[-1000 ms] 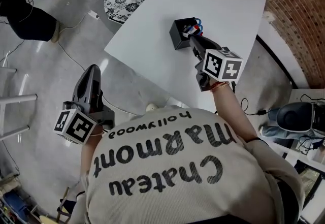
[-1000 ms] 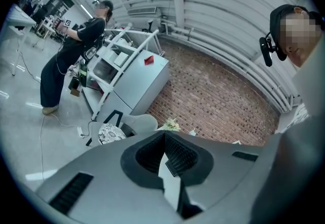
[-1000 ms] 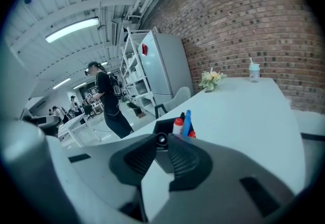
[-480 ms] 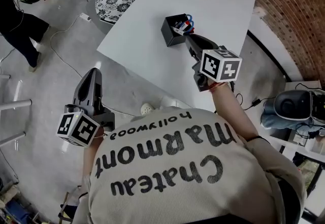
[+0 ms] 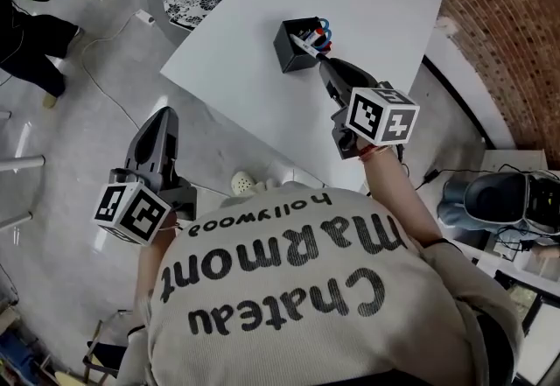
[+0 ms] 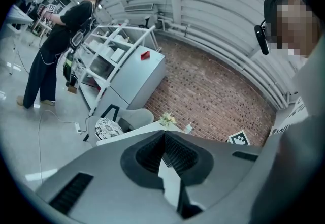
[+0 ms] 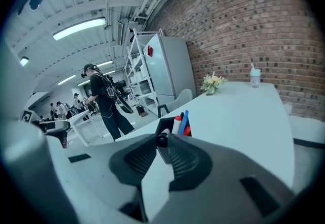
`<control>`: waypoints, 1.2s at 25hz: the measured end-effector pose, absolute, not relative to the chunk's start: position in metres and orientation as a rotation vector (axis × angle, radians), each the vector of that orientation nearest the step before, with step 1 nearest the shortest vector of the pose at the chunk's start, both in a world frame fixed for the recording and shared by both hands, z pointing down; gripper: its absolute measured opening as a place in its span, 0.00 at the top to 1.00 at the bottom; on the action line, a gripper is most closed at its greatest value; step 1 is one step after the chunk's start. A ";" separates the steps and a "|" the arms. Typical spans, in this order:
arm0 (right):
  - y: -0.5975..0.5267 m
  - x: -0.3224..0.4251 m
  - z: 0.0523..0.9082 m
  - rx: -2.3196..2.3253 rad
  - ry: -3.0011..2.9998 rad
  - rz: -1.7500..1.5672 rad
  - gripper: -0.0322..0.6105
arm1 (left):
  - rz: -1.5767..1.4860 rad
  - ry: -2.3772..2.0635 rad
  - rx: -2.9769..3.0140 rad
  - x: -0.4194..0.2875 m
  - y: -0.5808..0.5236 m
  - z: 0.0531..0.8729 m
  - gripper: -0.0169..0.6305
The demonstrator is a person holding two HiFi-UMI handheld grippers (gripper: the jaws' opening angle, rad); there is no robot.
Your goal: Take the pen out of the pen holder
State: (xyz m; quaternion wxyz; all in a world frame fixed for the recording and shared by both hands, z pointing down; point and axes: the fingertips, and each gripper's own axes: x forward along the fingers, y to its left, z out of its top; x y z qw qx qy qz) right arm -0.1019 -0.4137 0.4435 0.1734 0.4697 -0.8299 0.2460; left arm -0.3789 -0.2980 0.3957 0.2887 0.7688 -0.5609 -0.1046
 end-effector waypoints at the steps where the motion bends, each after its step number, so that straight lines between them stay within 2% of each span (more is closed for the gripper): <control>1: -0.413 -0.100 0.444 1.331 -2.359 0.695 0.84 | -0.275 -1.497 2.051 -0.376 -0.296 0.397 0.97; 30: -0.381 -0.054 0.431 1.190 -2.532 0.778 0.84 | -0.285 -1.544 2.029 -0.279 -0.275 0.376 0.97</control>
